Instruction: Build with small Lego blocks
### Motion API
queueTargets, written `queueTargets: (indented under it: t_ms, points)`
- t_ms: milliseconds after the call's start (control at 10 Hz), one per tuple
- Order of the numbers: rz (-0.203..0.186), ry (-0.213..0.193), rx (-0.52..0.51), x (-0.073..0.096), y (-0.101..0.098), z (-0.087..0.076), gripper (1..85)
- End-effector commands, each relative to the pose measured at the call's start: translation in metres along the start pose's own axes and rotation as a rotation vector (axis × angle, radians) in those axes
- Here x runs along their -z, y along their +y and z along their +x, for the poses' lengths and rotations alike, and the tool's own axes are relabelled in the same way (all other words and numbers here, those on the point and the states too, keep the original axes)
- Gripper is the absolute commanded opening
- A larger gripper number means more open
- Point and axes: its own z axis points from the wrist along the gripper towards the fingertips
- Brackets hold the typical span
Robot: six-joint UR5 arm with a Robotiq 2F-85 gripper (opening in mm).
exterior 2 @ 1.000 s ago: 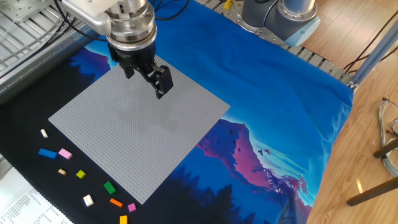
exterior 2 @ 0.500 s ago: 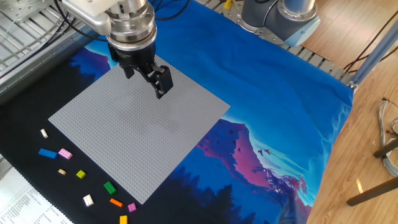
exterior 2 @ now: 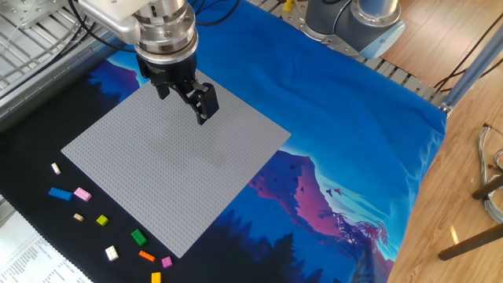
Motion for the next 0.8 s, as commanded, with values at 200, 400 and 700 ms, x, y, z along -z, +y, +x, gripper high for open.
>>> queueTargets:
  t_ms: [200,400,700]
  points:
    - [-0.052,-0.119,0.266,0.0012,0.0199,-0.0282,60.0]
    - [-0.052,-0.119,0.267,0.0009,0.02,-0.0283,59.7]
    - [-0.045,-0.121,0.275,0.0008,0.0182,-0.0289,59.7]
